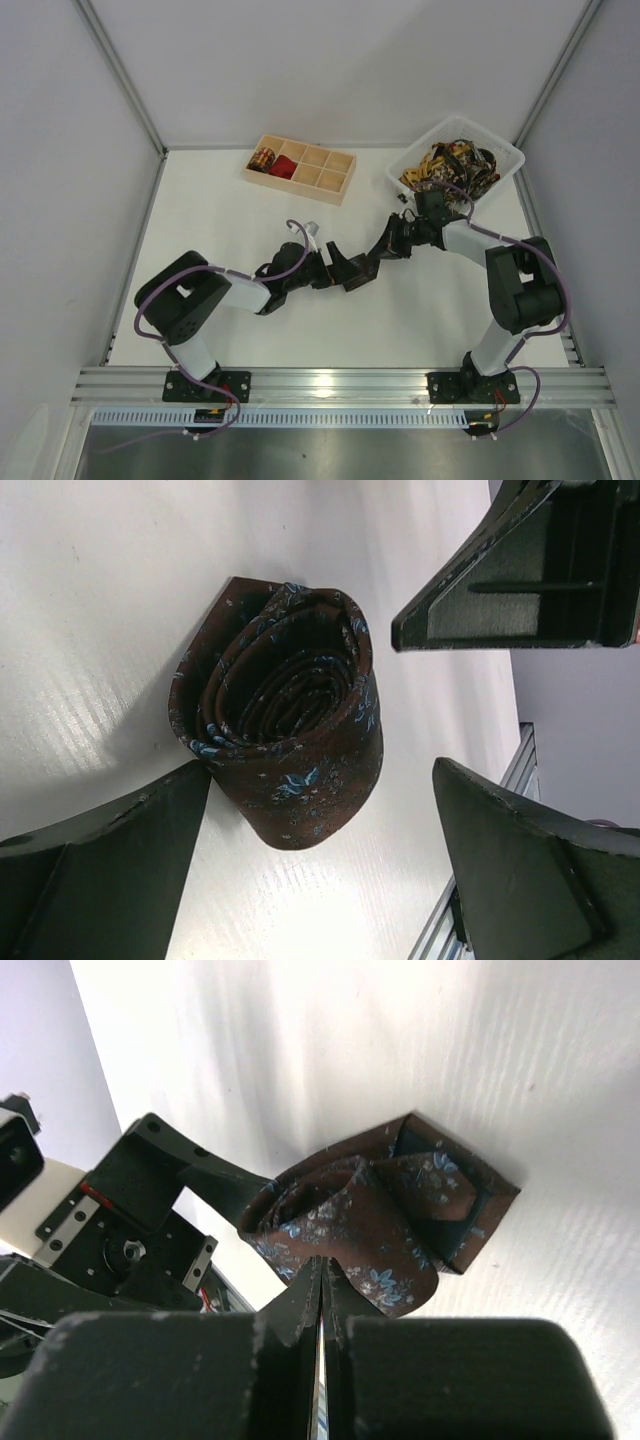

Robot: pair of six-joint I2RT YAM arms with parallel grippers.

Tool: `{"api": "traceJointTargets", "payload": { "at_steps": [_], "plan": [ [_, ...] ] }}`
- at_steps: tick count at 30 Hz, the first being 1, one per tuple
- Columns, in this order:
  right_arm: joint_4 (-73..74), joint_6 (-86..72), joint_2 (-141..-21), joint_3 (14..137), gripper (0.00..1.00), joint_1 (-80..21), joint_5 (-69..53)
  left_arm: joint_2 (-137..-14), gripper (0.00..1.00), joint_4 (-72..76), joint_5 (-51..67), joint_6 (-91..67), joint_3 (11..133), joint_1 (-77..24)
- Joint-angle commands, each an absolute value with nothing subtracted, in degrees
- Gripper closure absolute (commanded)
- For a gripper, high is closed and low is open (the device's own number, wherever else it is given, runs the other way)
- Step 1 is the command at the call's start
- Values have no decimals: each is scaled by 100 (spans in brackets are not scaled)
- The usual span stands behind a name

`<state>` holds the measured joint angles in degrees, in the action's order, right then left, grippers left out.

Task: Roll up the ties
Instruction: Roll the tie

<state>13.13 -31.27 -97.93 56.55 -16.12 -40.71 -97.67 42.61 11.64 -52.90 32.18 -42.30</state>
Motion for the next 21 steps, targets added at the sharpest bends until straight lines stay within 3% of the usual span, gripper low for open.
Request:
{"api": "traceJointTargets", "payload": {
  "at_steps": [1,21],
  "plan": [
    [1476,-3041,-9721,5915,99,-1451,-3903,-9870,1,4799,1090,-5405,3208,-4254],
    [914,-3138,-10397,5555,100,-1301,-3947,-9800,1,4351,756,-5423,3216,-4403]
  ]
}}
